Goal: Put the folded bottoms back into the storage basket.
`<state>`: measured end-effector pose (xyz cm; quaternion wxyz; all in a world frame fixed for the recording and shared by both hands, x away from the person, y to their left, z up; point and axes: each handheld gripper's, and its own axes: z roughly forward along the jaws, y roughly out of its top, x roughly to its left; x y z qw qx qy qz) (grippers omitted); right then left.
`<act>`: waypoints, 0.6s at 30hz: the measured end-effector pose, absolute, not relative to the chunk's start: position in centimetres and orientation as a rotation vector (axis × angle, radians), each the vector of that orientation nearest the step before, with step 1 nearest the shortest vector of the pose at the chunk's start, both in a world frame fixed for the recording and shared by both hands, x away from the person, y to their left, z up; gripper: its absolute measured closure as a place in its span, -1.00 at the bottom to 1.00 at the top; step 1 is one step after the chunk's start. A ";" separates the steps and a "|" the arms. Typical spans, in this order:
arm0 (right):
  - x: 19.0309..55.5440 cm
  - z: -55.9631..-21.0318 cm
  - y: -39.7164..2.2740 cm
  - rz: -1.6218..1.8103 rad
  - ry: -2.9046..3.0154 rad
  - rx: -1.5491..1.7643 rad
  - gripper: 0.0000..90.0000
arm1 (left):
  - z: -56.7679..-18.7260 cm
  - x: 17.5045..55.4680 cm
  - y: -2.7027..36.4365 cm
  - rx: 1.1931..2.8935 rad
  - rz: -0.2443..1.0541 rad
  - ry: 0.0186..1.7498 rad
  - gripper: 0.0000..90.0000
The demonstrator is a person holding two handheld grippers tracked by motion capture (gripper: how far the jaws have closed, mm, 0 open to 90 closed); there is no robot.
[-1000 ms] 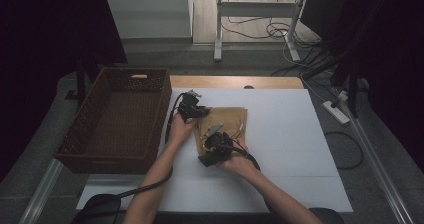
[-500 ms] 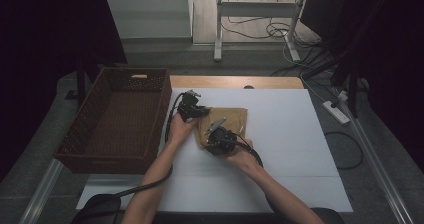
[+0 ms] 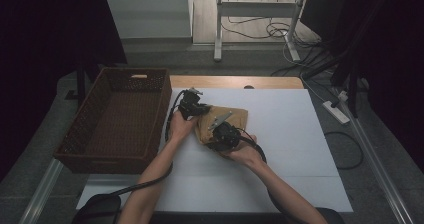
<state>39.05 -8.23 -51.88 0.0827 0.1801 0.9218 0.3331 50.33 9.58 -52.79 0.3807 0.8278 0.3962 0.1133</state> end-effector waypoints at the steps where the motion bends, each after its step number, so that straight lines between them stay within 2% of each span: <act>1: 39.0 -51.6 -8.3 1.010 2.755 0.530 0.58 | -52.3 50.3 9.5 2.109 0.288 1.009 0.70; 18: 38.4 -46.1 -8.6 1.236 2.674 0.432 0.58 | -45.1 48.8 9.9 2.105 0.418 0.983 0.71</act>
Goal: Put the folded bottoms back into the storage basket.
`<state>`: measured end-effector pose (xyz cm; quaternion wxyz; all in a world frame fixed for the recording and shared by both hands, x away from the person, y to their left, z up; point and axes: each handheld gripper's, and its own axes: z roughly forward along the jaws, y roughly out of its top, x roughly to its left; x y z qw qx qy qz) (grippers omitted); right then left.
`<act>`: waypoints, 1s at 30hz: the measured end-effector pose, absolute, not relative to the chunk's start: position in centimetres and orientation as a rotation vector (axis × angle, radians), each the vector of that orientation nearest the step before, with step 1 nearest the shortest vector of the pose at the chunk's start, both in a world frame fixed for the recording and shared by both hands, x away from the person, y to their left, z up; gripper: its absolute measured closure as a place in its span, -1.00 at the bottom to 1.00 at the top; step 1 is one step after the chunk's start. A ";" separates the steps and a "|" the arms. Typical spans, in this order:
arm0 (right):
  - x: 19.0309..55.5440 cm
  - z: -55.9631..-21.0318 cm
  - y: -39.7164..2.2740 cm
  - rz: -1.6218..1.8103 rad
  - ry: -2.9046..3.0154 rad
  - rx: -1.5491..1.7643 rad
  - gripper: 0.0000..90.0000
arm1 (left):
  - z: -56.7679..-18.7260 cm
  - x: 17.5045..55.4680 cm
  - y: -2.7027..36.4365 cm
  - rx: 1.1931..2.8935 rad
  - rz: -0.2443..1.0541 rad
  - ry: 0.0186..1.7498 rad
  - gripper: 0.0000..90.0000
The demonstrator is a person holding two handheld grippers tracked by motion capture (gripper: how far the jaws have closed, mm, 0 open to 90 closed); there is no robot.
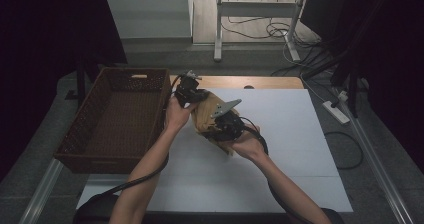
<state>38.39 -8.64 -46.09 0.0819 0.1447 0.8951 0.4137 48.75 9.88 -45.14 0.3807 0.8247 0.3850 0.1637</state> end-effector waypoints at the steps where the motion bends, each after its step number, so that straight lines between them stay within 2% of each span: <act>1: 38.4 -45.8 -8.6 1.245 2.671 0.431 0.58 | -44.8 48.7 10.0 2.107 0.422 0.981 0.71; 15: 38.7 -42.8 -6.5 1.387 2.670 0.410 0.58 | -40.6 47.8 13.4 2.064 0.466 0.946 0.72; 30: 39.3 -40.9 -1.2 1.417 2.682 0.333 0.58 | -38.6 47.0 19.7 1.985 0.513 1.001 0.72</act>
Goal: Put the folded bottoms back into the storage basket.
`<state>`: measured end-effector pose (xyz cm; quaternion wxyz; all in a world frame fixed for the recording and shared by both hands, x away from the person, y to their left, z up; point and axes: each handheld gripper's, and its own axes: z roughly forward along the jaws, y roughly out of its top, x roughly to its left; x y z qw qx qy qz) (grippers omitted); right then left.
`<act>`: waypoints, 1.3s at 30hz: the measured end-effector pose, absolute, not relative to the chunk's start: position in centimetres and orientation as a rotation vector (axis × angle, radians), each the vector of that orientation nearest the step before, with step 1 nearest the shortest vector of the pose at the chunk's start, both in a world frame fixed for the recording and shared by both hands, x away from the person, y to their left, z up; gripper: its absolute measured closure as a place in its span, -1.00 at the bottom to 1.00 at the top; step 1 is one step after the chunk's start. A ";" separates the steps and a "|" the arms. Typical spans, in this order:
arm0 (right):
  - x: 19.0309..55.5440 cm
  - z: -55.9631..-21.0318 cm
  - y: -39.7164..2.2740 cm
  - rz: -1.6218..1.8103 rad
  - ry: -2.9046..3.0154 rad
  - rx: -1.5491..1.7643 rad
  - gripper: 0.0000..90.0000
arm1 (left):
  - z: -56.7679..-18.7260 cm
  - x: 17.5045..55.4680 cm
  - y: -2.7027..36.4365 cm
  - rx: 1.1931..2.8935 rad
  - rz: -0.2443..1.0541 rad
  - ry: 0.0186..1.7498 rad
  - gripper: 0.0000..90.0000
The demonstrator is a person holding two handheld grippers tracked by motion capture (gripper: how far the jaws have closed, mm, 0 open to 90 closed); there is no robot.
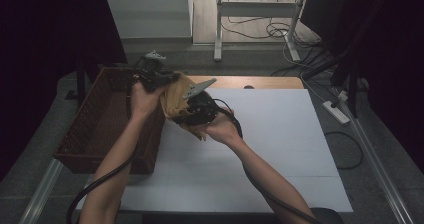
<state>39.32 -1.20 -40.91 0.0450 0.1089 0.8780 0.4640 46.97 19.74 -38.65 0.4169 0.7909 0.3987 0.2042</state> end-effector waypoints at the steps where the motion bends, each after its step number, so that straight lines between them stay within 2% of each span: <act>1: 39.4 -40.8 -0.8 1.426 2.682 0.327 0.58 | -38.5 46.9 20.1 1.982 0.517 1.003 0.72; 17: 39.5 -39.1 5.4 1.452 2.670 0.234 0.58 | -36.6 45.7 25.8 1.887 0.587 1.073 0.73; 39: 39.0 -36.6 11.6 1.495 2.624 0.138 0.58 | -33.8 43.7 32.0 1.768 0.671 1.136 0.73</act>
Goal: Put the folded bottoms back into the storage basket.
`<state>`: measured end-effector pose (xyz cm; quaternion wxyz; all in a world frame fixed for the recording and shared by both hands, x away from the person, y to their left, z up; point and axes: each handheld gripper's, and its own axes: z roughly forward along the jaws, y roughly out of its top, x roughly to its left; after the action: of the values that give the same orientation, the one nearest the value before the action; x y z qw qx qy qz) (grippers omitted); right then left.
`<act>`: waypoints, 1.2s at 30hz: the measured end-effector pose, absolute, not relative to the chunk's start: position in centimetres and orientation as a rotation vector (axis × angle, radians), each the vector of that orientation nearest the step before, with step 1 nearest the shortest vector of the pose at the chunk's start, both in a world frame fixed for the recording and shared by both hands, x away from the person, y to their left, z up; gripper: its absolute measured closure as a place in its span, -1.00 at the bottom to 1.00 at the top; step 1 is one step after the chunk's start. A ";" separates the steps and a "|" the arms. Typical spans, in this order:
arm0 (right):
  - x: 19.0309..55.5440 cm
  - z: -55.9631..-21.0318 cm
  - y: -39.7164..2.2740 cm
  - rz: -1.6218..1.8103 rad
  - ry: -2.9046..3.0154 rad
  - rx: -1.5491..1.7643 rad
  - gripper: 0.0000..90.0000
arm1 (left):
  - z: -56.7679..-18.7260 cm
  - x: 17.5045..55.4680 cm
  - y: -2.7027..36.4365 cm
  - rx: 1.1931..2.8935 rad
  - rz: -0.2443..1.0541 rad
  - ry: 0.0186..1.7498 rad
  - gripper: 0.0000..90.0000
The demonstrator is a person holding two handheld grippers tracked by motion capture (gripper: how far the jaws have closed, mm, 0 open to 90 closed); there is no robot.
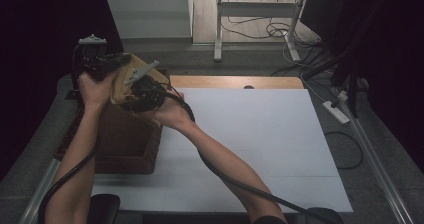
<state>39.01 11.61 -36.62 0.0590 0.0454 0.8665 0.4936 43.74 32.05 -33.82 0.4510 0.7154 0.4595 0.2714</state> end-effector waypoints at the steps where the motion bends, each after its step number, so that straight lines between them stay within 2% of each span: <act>1: 39.0 -36.6 11.9 1.499 2.624 0.134 0.58 | -33.7 43.6 32.3 1.767 0.674 1.140 0.73; 15: 38.5 -37.3 15.1 1.506 2.629 0.130 0.58 | -34.8 43.3 34.9 1.778 0.685 1.211 0.73; 36: 39.0 -44.4 16.3 1.411 2.710 0.241 0.58 | -42.1 45.5 34.6 1.913 0.551 1.289 0.72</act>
<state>38.99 16.32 -44.42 0.0383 0.0786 0.8836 0.4600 45.50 34.57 -42.06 0.3753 0.7477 0.5038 0.2154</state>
